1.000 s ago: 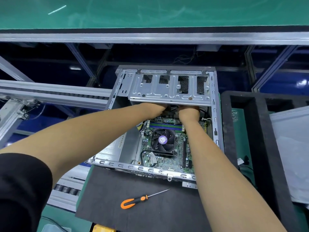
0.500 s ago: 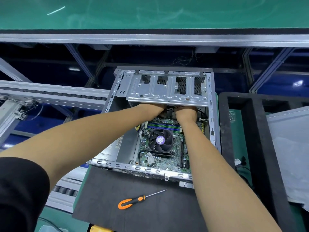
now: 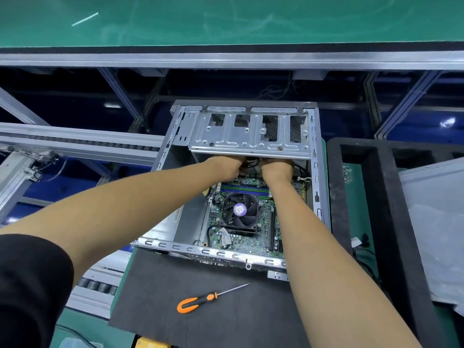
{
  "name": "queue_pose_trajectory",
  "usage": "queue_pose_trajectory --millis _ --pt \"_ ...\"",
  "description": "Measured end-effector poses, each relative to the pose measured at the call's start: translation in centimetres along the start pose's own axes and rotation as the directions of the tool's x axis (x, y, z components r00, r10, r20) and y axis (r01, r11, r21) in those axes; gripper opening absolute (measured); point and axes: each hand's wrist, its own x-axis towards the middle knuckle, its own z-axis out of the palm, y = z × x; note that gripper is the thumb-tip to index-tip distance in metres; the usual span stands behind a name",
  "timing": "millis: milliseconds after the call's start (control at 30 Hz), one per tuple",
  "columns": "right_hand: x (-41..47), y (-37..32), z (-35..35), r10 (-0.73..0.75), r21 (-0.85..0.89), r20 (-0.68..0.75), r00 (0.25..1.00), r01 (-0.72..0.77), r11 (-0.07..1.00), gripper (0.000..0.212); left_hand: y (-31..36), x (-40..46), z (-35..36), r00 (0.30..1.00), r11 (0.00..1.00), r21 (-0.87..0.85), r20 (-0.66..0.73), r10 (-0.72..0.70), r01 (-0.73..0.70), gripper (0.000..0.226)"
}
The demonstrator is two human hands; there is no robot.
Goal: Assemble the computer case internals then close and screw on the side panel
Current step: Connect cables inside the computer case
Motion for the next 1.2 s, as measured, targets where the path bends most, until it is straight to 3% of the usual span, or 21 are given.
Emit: queue_pose_trajectory --millis 167,333,433,700,1067,1200 --pt "-0.2 0.2 0.1 -0.017 0.135 0.0 1.0 0.017 0.991 0.011 0.9 -0.7 0.4 0.996 0.996 -0.041 0.005 -0.084 0.084 0.037" --pt "-0.3 0.1 0.3 -0.007 0.145 -0.001 1.0 0.007 0.989 0.01 1.3 -1.5 1.0 0.972 0.979 -0.008 -0.117 -0.204 0.204 0.035" --pt "-0.3 0.1 0.3 0.012 0.149 -0.015 1.0 -0.01 0.989 0.012 1.9 -1.7 1.1 0.973 0.974 0.058 -0.09 -0.212 0.217 0.033" --pt "-0.4 0.1 0.1 -0.011 0.227 -0.031 0.999 0.017 0.974 0.007 2.4 -2.2 1.1 0.963 0.917 0.371 -0.265 -0.047 0.146 0.03" --pt "-0.3 0.4 0.3 0.044 0.247 -0.076 0.996 -0.024 0.969 0.014 2.5 -2.3 0.5 0.985 0.902 0.433 -0.154 0.082 -0.007 0.034" --pt "-0.3 0.5 0.3 0.043 0.266 -0.108 0.993 -0.013 0.964 0.012 2.3 -2.2 0.7 0.984 0.934 0.358 -0.163 0.067 -0.004 0.029"
